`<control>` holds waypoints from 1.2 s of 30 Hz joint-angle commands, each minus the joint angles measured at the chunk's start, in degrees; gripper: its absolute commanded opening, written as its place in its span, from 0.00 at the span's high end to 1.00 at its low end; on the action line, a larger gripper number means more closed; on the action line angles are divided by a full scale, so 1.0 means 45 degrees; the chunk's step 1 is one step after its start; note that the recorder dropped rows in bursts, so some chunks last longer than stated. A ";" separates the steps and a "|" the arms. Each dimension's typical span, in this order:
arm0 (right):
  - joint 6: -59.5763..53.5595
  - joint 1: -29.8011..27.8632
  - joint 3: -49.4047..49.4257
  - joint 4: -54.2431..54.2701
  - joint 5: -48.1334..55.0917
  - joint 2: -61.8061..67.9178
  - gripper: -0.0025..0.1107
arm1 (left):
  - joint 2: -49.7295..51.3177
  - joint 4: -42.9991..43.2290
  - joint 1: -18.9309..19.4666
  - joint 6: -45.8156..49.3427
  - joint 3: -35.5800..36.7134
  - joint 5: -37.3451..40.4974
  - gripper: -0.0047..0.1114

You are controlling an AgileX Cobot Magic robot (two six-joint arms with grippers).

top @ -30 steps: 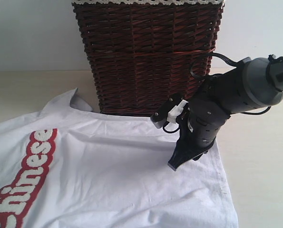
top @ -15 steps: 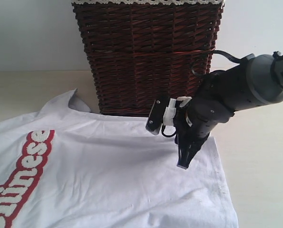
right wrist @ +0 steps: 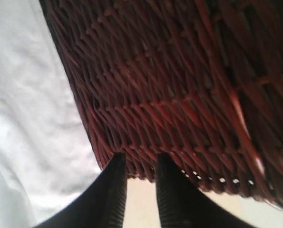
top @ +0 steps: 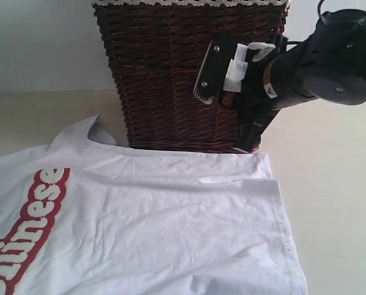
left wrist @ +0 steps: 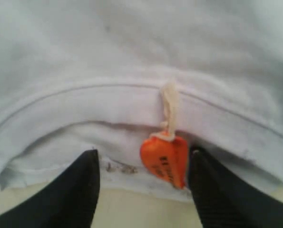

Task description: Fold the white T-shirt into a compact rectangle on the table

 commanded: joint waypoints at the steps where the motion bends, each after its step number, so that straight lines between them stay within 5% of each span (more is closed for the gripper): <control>1: -0.0849 -0.0002 0.0025 -0.0151 0.1809 -0.0375 0.78 | 0.0376 -0.0330 0.0052 -0.0050 0.0097 -0.1082 0.48; 11: -0.0849 -0.0002 0.0025 0.0465 0.2564 -0.0375 0.78 | 0.0377 -0.1996 0.0022 -0.0633 0.0130 -0.1824 0.46; 13: -0.0849 -0.0002 0.0025 0.0458 0.2504 -0.0375 0.78 | 0.0377 -0.1996 0.0022 -0.0672 0.0130 -0.1761 0.37; 16: -0.1105 -0.0002 0.0025 0.0458 0.2503 -0.0375 0.78 | 0.0377 -0.1996 0.0022 -0.0672 0.0130 -0.1786 0.06; 20: -0.1449 -0.0002 0.0025 0.0553 0.2526 -0.0375 0.77 | 0.0377 -0.1949 0.0022 -0.0710 0.0130 -0.1759 0.05; 24: -0.2625 -0.0002 0.0025 0.1668 0.2551 -0.0375 0.59 | 0.0377 -0.1949 0.0022 -0.0676 0.0130 -0.1759 0.05; 27: -0.3179 -0.0002 0.0025 0.2908 0.2600 -0.0375 0.25 | 0.0377 -0.1979 0.0022 -0.0678 0.0130 -0.1732 0.05; 36: -0.1745 -0.0002 0.0025 0.4013 0.4380 -0.0403 0.24 | 0.0377 -0.1973 0.0022 -0.0678 0.0130 -0.1778 0.05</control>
